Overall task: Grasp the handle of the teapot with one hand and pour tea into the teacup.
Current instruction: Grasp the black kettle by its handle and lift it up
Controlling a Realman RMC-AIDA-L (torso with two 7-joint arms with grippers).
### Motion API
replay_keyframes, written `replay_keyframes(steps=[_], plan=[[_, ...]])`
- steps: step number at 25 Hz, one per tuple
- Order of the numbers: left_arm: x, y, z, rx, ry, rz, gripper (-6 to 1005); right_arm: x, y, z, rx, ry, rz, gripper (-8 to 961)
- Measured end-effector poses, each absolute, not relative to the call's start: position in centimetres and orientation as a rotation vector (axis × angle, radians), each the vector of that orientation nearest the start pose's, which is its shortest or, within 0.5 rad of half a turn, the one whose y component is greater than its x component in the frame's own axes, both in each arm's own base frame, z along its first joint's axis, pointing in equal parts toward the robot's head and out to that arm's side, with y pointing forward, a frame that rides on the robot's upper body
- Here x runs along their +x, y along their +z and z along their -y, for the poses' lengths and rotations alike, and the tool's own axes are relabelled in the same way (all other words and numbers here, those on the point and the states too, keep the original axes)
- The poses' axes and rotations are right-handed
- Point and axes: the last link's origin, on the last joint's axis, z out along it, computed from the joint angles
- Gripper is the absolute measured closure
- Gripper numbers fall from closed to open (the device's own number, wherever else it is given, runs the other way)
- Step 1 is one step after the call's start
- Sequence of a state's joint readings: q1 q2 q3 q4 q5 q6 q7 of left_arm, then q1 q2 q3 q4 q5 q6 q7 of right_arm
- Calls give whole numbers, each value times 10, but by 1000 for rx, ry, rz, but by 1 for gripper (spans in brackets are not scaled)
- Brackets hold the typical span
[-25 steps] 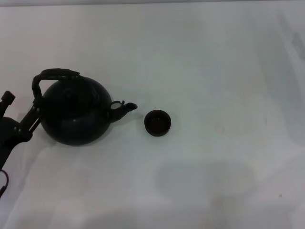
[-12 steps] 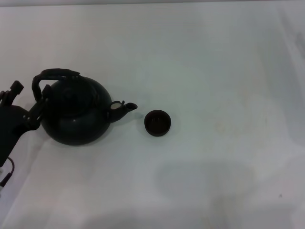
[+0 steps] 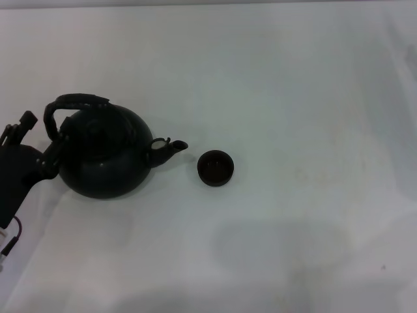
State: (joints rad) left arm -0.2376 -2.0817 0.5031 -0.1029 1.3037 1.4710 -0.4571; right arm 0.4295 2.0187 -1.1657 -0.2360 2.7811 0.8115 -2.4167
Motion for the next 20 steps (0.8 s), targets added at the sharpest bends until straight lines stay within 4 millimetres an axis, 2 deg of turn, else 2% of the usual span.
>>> replay_keyframes(steps=[7,18,20], plan=[[-356,-42,-216,-1774,-877,765,267,380,38,-359,-1474,714,-974,124],[-355,-40,-221,-1756,-882,762,714,381,36,-357,-1474,714,-982,124],[-355,-40,-222,-1756,-881,761,757,381,36,-357,-1474,715,-982,124]])
